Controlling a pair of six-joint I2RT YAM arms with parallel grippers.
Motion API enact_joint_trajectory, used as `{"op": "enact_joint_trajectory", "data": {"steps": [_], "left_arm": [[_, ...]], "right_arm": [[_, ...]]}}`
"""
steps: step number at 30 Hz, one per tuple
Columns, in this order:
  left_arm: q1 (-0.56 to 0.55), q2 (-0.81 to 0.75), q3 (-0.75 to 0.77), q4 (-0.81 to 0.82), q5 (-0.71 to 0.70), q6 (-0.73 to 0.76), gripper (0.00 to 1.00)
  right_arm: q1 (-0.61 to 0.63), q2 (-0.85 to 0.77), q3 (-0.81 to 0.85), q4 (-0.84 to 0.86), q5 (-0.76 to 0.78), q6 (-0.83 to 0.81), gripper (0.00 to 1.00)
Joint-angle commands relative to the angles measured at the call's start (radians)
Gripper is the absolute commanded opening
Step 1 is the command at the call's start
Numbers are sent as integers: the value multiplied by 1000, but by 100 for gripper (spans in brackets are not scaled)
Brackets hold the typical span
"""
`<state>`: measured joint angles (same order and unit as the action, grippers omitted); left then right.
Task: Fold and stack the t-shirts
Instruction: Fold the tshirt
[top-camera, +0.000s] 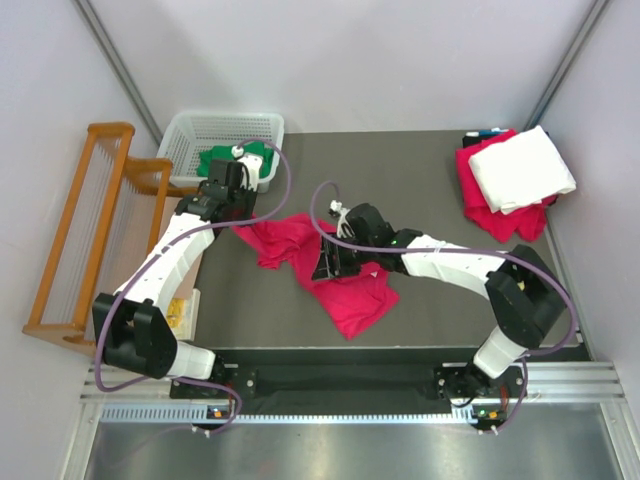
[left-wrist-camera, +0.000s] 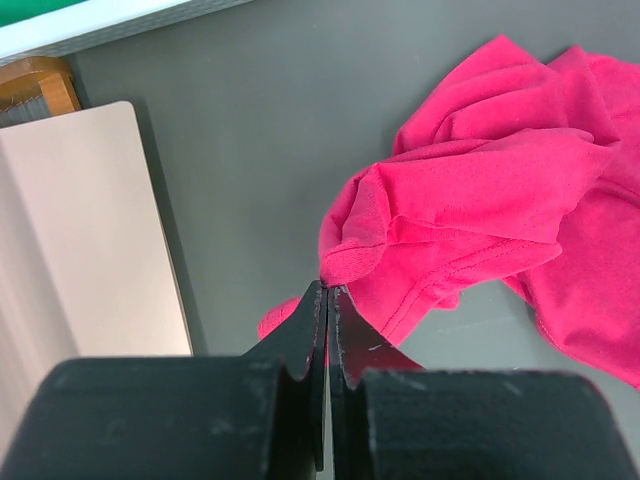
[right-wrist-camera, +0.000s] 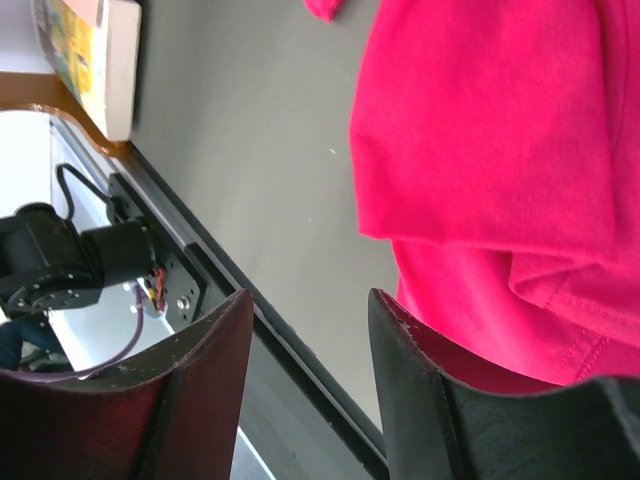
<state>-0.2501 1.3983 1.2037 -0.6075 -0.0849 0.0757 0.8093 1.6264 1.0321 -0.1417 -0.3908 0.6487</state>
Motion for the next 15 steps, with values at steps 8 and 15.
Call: {"op": "enact_joint_trajectory", "data": {"steps": [8, 15], "left_arm": [[6, -4, 5, 43, 13, -14, 0], [6, -7, 10, 45, 10, -11, 0]], "right_arm": [[10, 81, 12, 79, -56, 29, 50], [22, 174, 57, 79, -69, 22, 49]]}}
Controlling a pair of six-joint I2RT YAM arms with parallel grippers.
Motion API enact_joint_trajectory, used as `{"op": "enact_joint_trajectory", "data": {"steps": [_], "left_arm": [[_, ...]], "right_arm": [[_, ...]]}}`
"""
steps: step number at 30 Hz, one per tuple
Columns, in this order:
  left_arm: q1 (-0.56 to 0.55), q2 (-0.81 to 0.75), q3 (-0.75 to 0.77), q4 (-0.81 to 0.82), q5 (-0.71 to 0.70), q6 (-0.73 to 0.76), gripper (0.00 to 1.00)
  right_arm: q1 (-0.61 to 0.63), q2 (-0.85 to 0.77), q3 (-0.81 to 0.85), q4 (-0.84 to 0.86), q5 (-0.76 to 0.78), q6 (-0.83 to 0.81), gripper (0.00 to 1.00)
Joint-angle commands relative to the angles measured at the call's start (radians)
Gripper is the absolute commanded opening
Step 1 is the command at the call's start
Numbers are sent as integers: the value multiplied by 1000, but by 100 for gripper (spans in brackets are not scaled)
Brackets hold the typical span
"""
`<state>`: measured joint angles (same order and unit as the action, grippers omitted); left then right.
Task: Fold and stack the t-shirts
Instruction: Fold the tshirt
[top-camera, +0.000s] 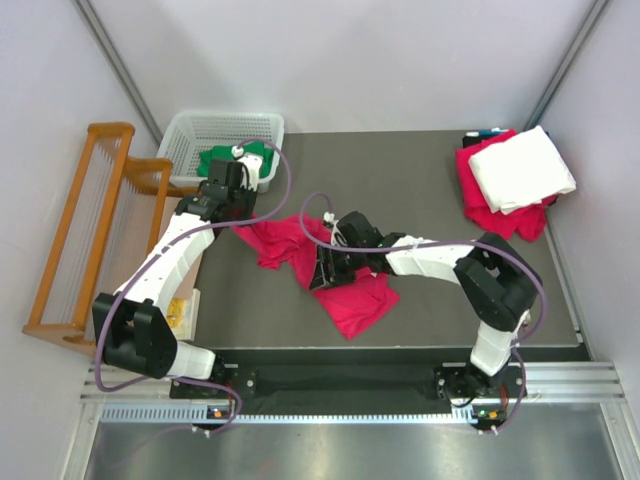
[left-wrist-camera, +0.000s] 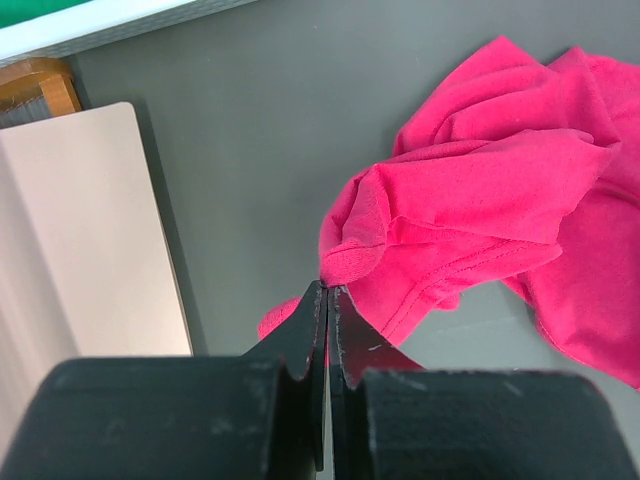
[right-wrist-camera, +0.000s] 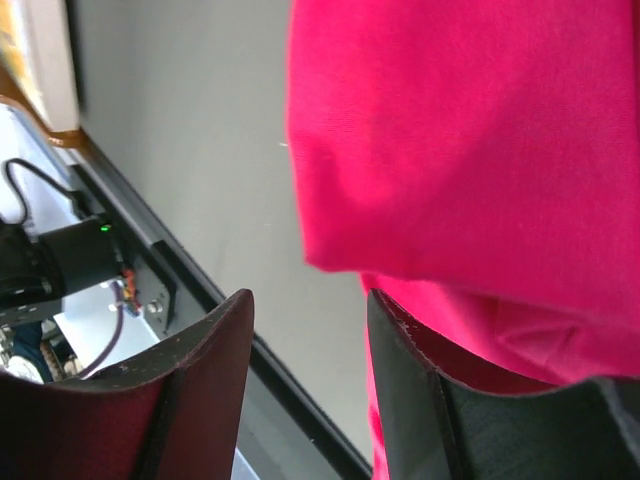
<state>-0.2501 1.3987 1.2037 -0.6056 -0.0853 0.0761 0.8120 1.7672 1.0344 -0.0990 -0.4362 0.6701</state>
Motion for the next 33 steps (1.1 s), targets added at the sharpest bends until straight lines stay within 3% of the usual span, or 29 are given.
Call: {"op": "enact_joint_trajectory", "data": {"steps": [1, 17, 33], "left_arm": [[6, -9, 8, 41, 12, -12, 0], [6, -20, -1, 47, 9, -6, 0], [9, -33, -1, 47, 9, 13, 0]], "right_arm": [[22, 40, 59, 36, -25, -1, 49], [35, 121, 147, 31, -18, 0, 49], [33, 113, 82, 12, 54, -33, 43]]}}
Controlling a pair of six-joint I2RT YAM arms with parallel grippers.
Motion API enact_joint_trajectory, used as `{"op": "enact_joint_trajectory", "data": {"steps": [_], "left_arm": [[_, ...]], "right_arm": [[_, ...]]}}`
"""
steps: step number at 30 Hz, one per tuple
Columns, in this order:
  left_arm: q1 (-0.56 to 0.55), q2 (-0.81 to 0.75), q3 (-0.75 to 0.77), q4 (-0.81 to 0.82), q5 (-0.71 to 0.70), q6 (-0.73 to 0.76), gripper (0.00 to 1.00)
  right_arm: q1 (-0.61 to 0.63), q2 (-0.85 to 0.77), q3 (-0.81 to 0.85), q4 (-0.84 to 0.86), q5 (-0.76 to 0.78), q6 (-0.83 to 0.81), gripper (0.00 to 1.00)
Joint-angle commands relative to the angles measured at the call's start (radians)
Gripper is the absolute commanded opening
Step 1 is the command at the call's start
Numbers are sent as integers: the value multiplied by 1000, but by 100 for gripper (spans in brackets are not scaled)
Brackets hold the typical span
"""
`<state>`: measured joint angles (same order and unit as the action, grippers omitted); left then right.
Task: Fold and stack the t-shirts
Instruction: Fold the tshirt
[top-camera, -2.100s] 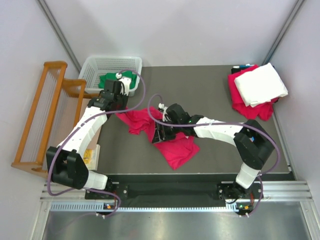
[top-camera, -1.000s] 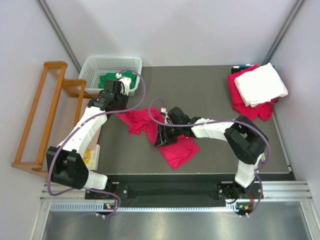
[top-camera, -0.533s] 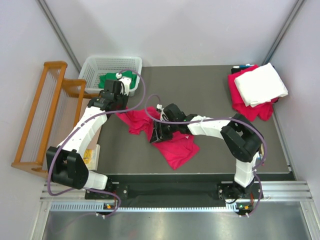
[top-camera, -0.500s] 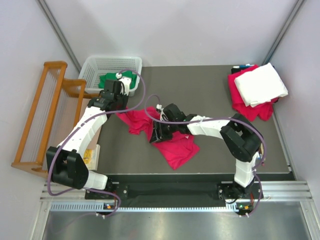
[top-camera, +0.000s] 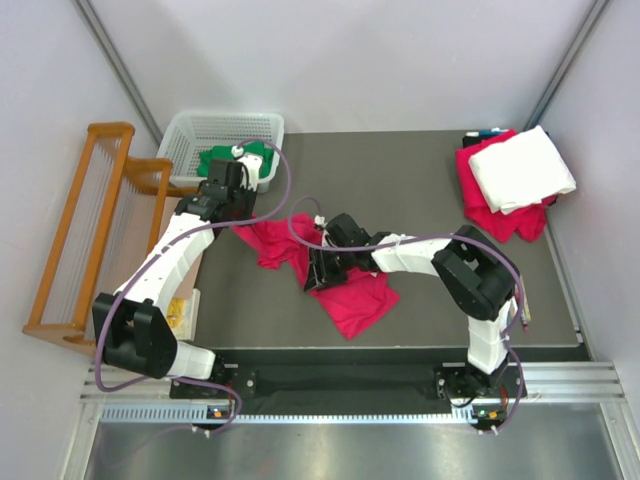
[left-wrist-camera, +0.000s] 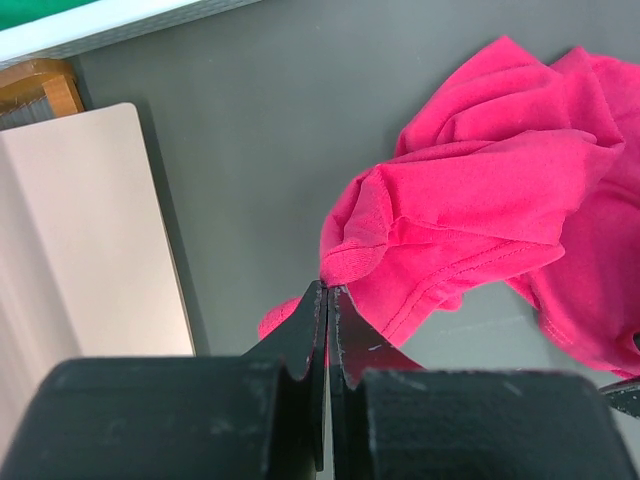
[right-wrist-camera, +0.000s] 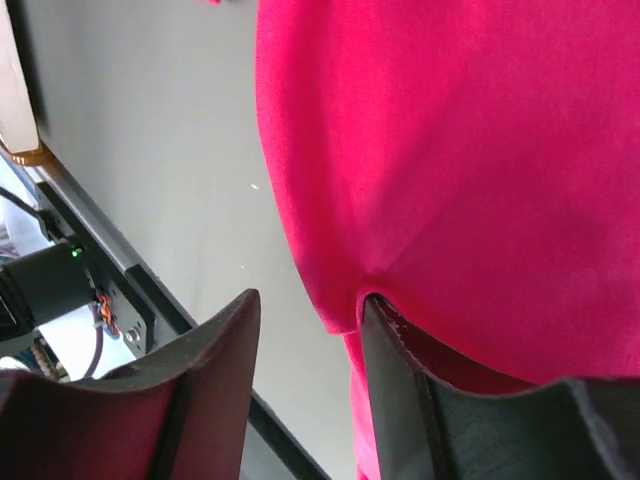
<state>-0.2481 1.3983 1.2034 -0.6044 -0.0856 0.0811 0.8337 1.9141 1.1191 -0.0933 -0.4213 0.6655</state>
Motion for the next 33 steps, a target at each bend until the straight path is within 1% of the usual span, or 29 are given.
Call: {"op": "enact_joint_trajectory", "data": {"steps": [1, 3, 4, 6, 7, 12, 15, 18, 19, 21, 22, 23, 24, 25, 27, 28, 30, 31, 33], "left_arm": [[7, -33, -1, 45, 9, 8, 0], [7, -36, 2, 43, 10, 6, 0], [7, -39, 2, 43, 10, 8, 0], [9, -45, -2, 41, 4, 9, 0], [9, -47, -5, 41, 1, 14, 0], [15, -55, -27, 51, -2, 22, 0], [20, -53, -22, 52, -2, 22, 0], [30, -58, 21, 51, -5, 25, 0], [33, -59, 40, 49, -5, 28, 0], [36, -58, 119, 32, -23, 45, 0], [38, -58, 149, 26, -31, 52, 0], [38, -59, 207, 22, -37, 58, 0], [38, -64, 237, 8, -43, 74, 0], [38, -67, 264, -1, -45, 81, 0], [38, -74, 346, -30, -49, 101, 0], [38, -84, 395, -40, -45, 109, 0], [38, -99, 436, -61, -33, 130, 0], [38, -119, 458, -93, 9, 141, 0], [38, -136, 525, -127, 46, 158, 0]], "right_arm": [[12, -24, 8, 4, 45, -30, 39], [12, -9, 22, 1, 55, -30, 31], [12, 6, 36, -2, 64, -30, 18], [12, 20, 48, -5, 65, -32, 7], [13, 31, 60, -14, 64, -33, 0], [13, 13, 74, -25, 62, -40, 0], [2, -32, 116, -80, 82, -69, 0], [-39, -134, 185, -158, 148, -122, 0], [-56, -198, 223, -180, 186, -150, 0], [-108, -263, 261, -238, 231, -176, 0], [-128, -329, 293, -250, 275, -199, 0], [-165, -363, 304, -259, 303, -211, 0], [-183, -403, 314, -272, 331, -222, 0], [-202, -479, 318, -272, 378, -243, 0], [-240, -556, 317, -270, 446, -282, 0], [-251, -629, 315, -272, 501, -293, 0], [-284, -697, 317, -275, 536, -306, 0], [-295, -760, 323, -281, 559, -313, 0], [-312, -825, 324, -283, 584, -325, 0]]}}
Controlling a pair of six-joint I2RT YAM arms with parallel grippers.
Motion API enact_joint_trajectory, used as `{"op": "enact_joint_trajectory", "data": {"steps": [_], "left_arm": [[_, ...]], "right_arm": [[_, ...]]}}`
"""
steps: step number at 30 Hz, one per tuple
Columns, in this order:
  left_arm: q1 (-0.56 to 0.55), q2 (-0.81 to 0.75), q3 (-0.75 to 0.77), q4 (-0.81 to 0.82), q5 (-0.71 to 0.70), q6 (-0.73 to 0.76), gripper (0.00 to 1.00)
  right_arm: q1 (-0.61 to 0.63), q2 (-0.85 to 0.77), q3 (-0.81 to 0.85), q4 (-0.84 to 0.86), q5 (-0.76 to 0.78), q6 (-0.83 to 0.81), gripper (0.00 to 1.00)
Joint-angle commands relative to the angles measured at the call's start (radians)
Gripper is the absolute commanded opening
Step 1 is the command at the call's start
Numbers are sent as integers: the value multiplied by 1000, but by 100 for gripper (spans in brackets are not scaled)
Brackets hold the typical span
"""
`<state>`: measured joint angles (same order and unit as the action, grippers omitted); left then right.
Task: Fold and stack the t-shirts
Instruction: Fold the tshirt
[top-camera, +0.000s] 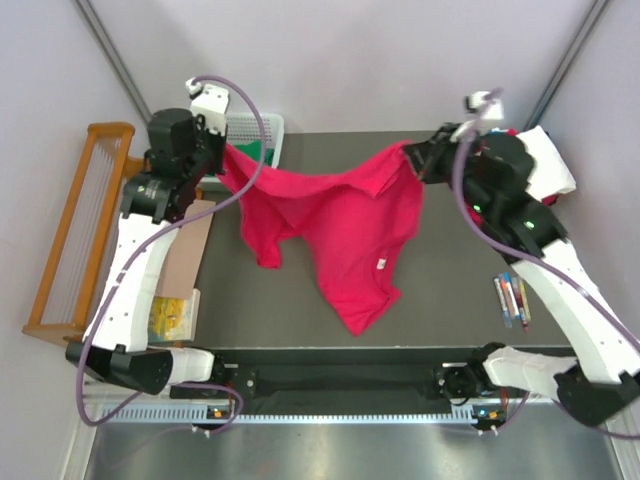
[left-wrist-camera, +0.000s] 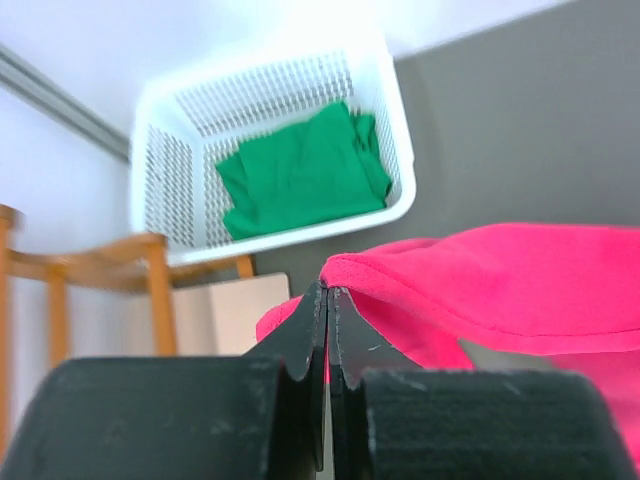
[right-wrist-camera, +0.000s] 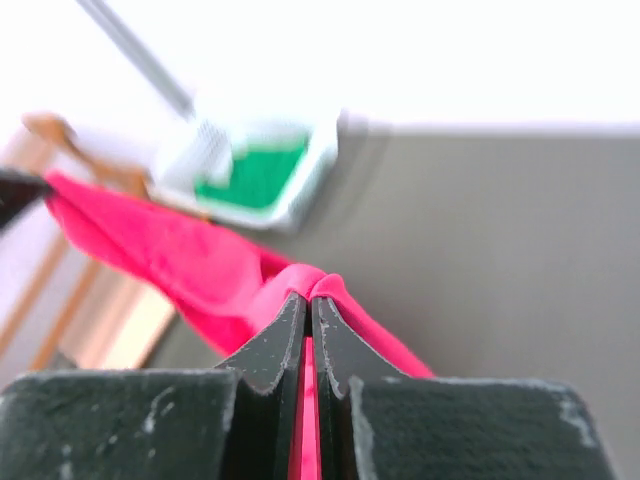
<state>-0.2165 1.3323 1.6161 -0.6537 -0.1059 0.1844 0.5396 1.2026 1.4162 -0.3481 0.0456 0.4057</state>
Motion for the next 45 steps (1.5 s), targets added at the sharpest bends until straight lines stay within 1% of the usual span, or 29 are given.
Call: {"op": "enact_joint_trajectory", "data": {"steps": [1, 2, 4, 7, 9, 10, 11, 14, 16, 19, 24, 29, 32, 33, 34, 35, 36, 37, 38, 39, 40, 41, 42, 43, 44, 45], "left_arm": [[6, -76, 142, -134, 101, 65, 0], [6, -77, 207, -161, 132, 75, 0], [6, -90, 257, -204, 169, 101, 0], [6, -102, 324, -239, 175, 147, 0], [6, -99, 398, -311, 176, 173, 0], [6, -94, 462, -342, 186, 179, 0], [6, -94, 493, -406, 210, 184, 0], [5, -120, 580, -478, 259, 207, 0], [6, -149, 628, -535, 320, 224, 0], [6, -186, 657, -586, 367, 236, 0], [6, -238, 643, -664, 413, 233, 0], [6, -306, 516, -626, 397, 236, 0], [6, -318, 434, -592, 390, 239, 0], [6, -320, 383, -578, 388, 239, 0], [6, -318, 354, -531, 377, 239, 0], [6, -320, 320, -505, 371, 240, 0], [6, -318, 245, -470, 364, 240, 0], [6, -312, 205, -439, 356, 244, 0], [6, -306, 168, -373, 341, 247, 0], [6, -283, 97, -345, 334, 250, 0], [6, -269, 65, -318, 330, 253, 0], [6, -251, 35, -254, 306, 259, 0], [6, -207, -19, -229, 295, 263, 0], [6, -181, -39, -203, 287, 268, 0], [6, -153, -60, -176, 276, 283, 0], [6, -93, -103, -119, 243, 289, 0]], "right_arm": [[-21, -170, 33, -32, 140, -68, 0], [-24, -196, 41, -41, 151, -73, 0], [-24, -257, 75, -63, 190, -85, 0], [-24, -314, 140, -123, 230, -105, 0], [-24, -340, 170, -161, 244, -108, 0], [-24, -371, 193, -172, 260, -107, 0], [-24, -386, 202, -176, 266, -105, 0], [-24, -452, 230, -204, 295, -97, 0], [-23, -495, 253, -222, 312, -97, 0], [-24, -526, 291, -259, 312, -99, 0], [-26, -561, 329, -292, 313, -103, 0], [-26, -554, 337, -318, 327, -108, 0], [-26, -526, 279, -316, 365, -104, 0], [-23, -515, 262, -312, 393, -104, 0], [-24, -502, 245, -308, 413, -107, 0], [-24, -464, 207, -293, 433, -111, 0], [-24, -437, 193, -289, 462, -116, 0], [-24, -407, 181, -285, 471, -119, 0], [-26, -343, 156, -269, 479, -119, 0], [-24, -309, 141, -253, 482, -120, 0], [-36, -273, 129, -241, 476, -120, 0], [-53, -202, 103, -227, 458, -107, 0], [-81, -163, 89, -198, 380, -91, 0], [-155, -128, 76, -181, 323, -68, 0], [-194, -53, 40, -158, 260, -21, 0], [-232, -17, 21, -114, 169, -1, 0]]}}
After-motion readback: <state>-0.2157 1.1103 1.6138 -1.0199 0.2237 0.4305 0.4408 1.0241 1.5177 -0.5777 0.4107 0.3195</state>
